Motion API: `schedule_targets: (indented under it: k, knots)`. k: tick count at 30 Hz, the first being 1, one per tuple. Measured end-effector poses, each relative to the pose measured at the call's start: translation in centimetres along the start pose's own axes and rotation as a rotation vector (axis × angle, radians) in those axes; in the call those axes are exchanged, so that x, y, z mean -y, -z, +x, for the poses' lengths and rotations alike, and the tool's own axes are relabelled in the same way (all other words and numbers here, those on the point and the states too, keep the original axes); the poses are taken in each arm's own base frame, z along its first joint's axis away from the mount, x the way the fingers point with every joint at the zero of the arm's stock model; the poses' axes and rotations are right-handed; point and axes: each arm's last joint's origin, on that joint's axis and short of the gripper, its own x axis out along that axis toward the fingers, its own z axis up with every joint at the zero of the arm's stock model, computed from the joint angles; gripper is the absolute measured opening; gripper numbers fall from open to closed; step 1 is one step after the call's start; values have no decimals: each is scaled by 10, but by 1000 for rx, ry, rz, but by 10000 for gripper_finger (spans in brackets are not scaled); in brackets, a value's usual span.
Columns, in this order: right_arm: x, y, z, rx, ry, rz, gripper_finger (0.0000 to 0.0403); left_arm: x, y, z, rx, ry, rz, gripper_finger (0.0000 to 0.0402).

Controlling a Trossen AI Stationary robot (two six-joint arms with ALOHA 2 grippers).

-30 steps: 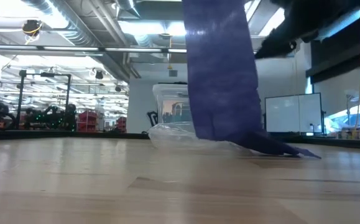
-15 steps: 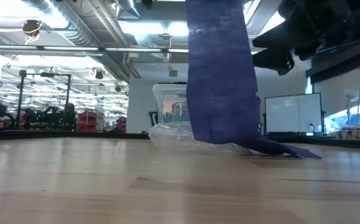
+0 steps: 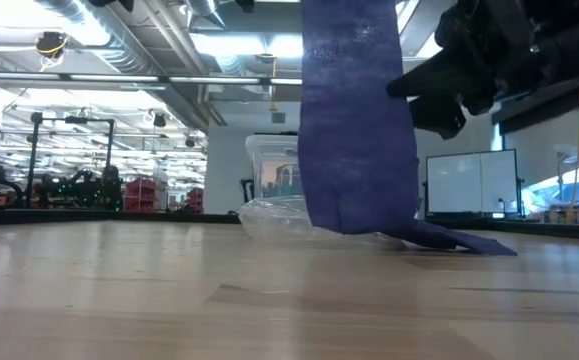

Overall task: Roll bandage
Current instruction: Roll the violet bandage

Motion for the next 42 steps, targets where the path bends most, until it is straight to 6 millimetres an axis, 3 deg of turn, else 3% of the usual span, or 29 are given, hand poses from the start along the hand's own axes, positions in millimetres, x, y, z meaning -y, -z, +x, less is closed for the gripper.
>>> schedule_targets:
  k: [21, 26, 33, 42]
  knots:
    - [-5, -6, 0, 38, -116, 20, 296, -2, -9, 0, 94, -26, -75, 10]
    - [-4, -7, 0, 52, -77, 15, 292, -4, -10, -1, 100, -59, -74, 11]
    - [-3, -5, 7, 128, 12, -73, 232, -5, -12, -1, 112, -81, -39, 12]
    - [-9, 9, 38, 52, 36, -148, 171, -5, -11, -1, 109, -73, -37, 13]
